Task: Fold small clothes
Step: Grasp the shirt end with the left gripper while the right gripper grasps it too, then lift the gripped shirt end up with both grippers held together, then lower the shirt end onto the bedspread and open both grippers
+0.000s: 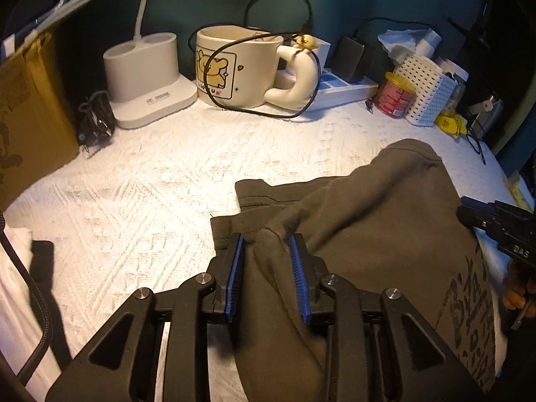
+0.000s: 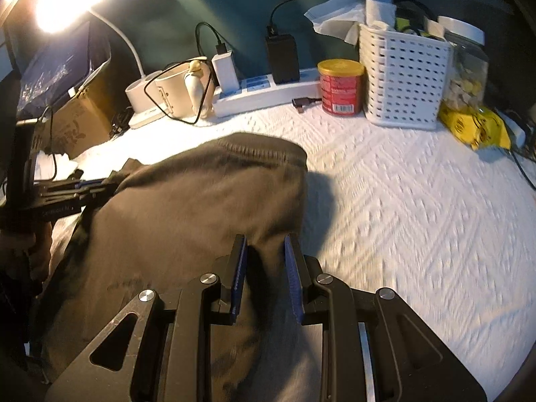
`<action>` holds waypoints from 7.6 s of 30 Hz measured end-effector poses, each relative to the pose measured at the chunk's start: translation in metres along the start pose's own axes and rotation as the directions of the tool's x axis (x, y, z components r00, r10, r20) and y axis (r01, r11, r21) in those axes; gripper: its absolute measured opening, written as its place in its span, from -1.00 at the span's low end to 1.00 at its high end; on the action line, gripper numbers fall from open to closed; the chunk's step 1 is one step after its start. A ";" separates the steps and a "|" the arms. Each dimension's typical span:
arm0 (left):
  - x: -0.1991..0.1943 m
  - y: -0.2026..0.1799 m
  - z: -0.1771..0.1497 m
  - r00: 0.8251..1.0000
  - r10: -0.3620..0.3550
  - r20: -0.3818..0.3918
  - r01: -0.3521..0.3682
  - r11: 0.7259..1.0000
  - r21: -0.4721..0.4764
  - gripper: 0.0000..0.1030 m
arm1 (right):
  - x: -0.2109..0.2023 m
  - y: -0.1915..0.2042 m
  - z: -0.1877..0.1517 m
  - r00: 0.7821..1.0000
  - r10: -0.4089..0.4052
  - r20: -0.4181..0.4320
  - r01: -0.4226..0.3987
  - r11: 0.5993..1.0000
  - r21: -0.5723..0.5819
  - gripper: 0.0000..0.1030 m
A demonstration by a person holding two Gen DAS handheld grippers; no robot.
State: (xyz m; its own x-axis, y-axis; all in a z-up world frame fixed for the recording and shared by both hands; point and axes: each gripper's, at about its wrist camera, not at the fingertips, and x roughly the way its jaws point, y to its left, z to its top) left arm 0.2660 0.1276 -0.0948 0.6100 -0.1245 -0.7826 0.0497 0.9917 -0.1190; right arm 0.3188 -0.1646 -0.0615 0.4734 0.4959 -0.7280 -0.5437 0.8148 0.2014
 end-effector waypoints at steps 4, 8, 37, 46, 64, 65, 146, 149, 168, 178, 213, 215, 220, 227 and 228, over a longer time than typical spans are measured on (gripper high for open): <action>-0.001 0.003 0.003 1.000 -0.009 -0.004 0.009 1.000 0.004 -0.44 | 0.016 -0.003 0.009 1.000 0.018 -0.003 -0.017 1.000 0.018 -0.51; -0.013 0.011 0.000 1.000 -0.001 0.025 0.001 1.000 -0.016 -0.09 | 0.023 -0.005 0.015 1.000 0.025 -0.014 -0.025 0.999 0.023 -0.51; 0.007 -0.039 -0.001 0.987 -0.162 -0.018 0.163 0.984 0.076 0.25 | 0.028 0.001 0.013 0.996 0.093 -0.003 -0.093 0.996 0.006 0.33; 0.010 -0.061 -0.008 0.982 -0.188 -0.001 0.186 0.973 0.135 -0.31 | 0.032 0.017 0.011 0.991 0.132 -0.006 -0.132 0.991 -0.022 0.31; -0.013 -0.085 -0.022 0.980 -0.184 0.074 0.170 0.971 0.166 -0.54 | 0.006 0.040 0.002 0.991 0.128 0.031 -0.124 0.988 -0.095 -0.55; -0.016 -0.086 -0.023 0.979 -0.185 0.080 0.171 0.972 0.164 -0.54 | 0.002 0.041 0.001 0.991 0.126 0.038 -0.122 0.988 -0.098 -0.55; -0.332 -0.051 -0.124 0.742 -0.076 0.666 0.005 0.994 0.109 -0.57 | -0.295 0.244 -0.036 0.771 0.345 0.535 -0.017 0.851 -0.525 -0.69; -0.338 -0.043 -0.131 0.739 -0.049 0.672 -0.022 0.995 0.098 -0.57 | -0.293 0.257 -0.038 0.766 0.376 0.521 -0.034 0.833 -0.552 -0.69; -0.306 -0.016 -0.133 0.797 -0.063 0.601 0.005 0.995 0.097 -0.57 | -0.262 0.268 -0.047 0.818 0.393 0.419 -0.131 0.838 -0.530 -0.69; -0.272 -0.011 -0.114 0.833 -0.055 0.550 0.008 0.996 0.088 -0.57 | -0.224 0.250 -0.029 0.856 0.352 0.379 -0.146 0.867 -0.477 -0.69; -0.135 0.051 -0.053 0.950 -0.046 0.310 0.048 0.999 0.001 -0.57 | -0.042 0.203 0.039 0.953 0.271 0.139 -0.219 0.928 -0.303 -0.68; -0.127 0.055 -0.049 0.955 -0.042 0.295 0.045 0.999 -0.004 -0.57 | -0.032 0.200 0.041 0.954 0.271 0.126 -0.226 0.930 -0.291 -0.68; -0.111 0.064 -0.044 0.968 -0.028 0.249 0.034 0.999 -0.020 -0.57 | -0.007 0.196 0.050 0.957 0.276 0.087 -0.244 0.931 -0.271 -0.68; -0.092 0.075 -0.042 0.981 -0.019 0.196 0.028 0.999 -0.042 -0.56 | 0.029 0.188 0.057 0.961 0.274 0.033 -0.258 0.935 -0.245 -0.68; -0.089 0.076 -0.041 0.983 -0.015 0.186 0.023 0.999 -0.043 -0.56 | 0.035 0.187 0.058 0.961 0.277 0.024 -0.264 0.935 -0.237 -0.68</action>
State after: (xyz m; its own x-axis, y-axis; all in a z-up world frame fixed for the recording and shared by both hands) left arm 0.1829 0.2125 -0.0593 0.7453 -0.1311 -0.6537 0.0303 0.9861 -0.1632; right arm 0.2739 0.0220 -0.0116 0.3209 0.7091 -0.6279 -0.7974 0.5599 0.2248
